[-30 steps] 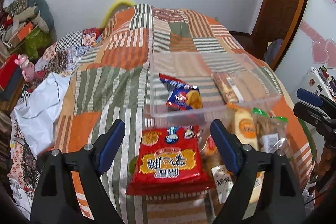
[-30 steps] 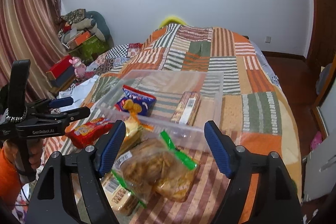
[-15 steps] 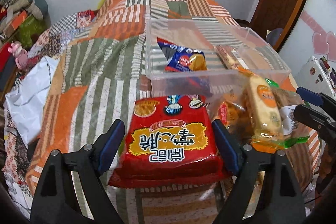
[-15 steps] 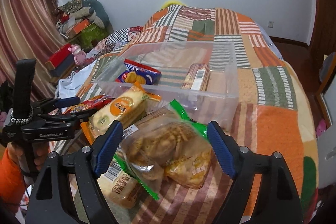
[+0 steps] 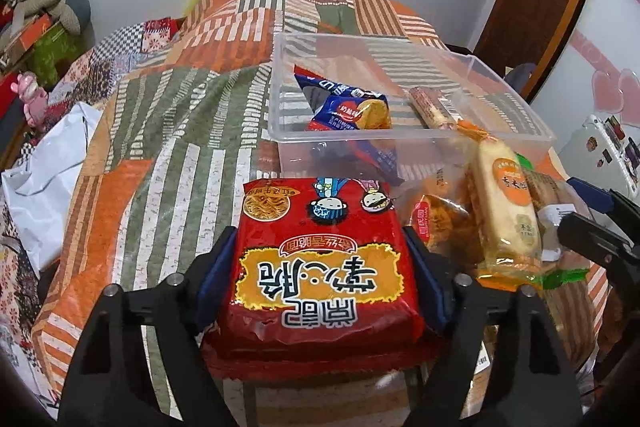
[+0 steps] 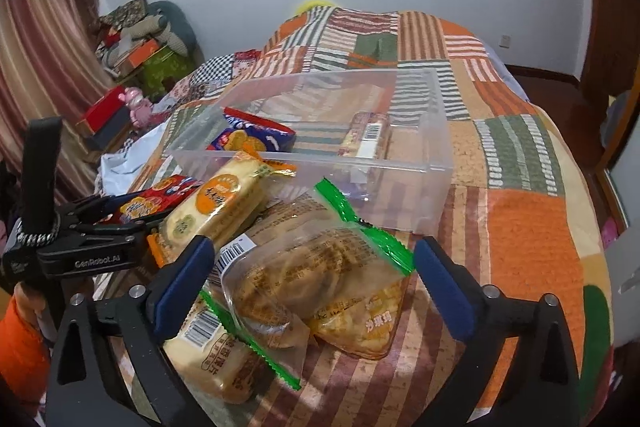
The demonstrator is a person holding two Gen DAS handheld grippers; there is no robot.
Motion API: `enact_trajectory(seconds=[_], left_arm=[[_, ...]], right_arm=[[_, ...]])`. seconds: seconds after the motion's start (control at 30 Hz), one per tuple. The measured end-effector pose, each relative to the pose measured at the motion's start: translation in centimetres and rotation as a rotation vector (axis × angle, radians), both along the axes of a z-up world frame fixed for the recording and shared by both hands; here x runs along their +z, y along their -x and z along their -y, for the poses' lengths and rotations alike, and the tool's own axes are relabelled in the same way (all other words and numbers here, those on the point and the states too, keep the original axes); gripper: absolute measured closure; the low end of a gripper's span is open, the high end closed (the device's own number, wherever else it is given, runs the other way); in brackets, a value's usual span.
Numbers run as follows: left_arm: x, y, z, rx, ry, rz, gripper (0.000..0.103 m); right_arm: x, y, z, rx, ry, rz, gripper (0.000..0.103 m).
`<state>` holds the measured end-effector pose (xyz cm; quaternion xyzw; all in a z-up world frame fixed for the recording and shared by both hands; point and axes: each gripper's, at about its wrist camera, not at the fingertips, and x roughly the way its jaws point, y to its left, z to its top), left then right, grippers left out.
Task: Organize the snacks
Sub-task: 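Grasp the clear cracker bag with the right tool while the left grasps the red bag, then lower the cracker bag into the box with the right tool while the left places the red bag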
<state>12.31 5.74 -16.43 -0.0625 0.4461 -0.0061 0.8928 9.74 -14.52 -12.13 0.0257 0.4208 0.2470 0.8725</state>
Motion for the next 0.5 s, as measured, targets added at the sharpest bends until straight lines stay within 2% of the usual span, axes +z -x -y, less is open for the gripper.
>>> enact_trajectory(seconds=[0.07, 0.33, 0.5], left_arm=[[0.3, 0.2, 0.2, -0.001, -0.013, 0.009, 0.031], [1.5, 1.5, 0.3, 0.015, -0.025, 0.049, 0.034], [2.5, 2.7, 0.2, 0.021, -0.03, 0.075, 0.034]], right_arm=[[-0.2, -0.1, 0.2, -0.005, -0.013, -0.012, 0.002], [-0.6, -0.1, 0.6, 0.002, -0.049, -0.052, 0.003], [-1.1, 0.1, 1.5, -0.003, -0.115, -0.097, 0.014]])
